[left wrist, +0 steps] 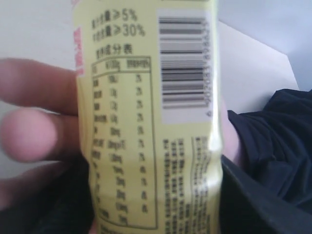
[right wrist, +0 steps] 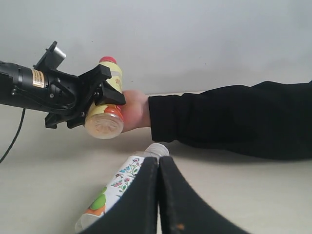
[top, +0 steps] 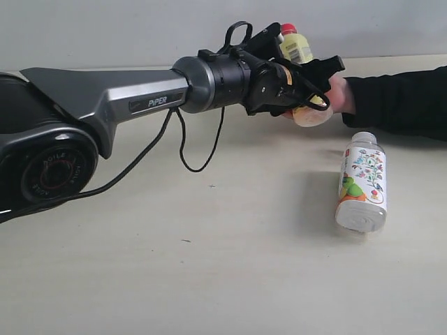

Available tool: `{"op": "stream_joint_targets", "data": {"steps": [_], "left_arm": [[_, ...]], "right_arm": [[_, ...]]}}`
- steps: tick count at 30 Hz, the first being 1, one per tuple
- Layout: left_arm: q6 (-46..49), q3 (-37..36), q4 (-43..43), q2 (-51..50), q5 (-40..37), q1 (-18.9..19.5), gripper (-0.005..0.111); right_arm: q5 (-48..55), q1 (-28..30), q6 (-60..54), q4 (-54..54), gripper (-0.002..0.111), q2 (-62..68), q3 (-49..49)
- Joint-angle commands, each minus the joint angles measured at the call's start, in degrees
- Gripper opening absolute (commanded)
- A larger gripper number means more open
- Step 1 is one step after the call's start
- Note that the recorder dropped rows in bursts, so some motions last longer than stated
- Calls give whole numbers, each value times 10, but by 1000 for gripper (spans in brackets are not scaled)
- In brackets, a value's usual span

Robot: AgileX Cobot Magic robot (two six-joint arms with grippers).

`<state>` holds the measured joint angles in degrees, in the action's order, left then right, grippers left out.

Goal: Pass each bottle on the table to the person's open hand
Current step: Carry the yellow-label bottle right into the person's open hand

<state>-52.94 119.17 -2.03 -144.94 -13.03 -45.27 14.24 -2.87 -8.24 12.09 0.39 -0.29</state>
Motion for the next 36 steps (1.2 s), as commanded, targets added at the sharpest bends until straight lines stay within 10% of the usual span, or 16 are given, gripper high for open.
{"op": "stream_joint_targets", "data": {"steps": [1, 36], "left_arm": [[-3, 4, 12, 3, -15, 2, 72], [220, 4, 55, 122, -271, -21, 82]], "right_arm": [[-5, 2, -1, 0, 0, -4, 3], [-6, 2, -1, 0, 0, -4, 3]]}}
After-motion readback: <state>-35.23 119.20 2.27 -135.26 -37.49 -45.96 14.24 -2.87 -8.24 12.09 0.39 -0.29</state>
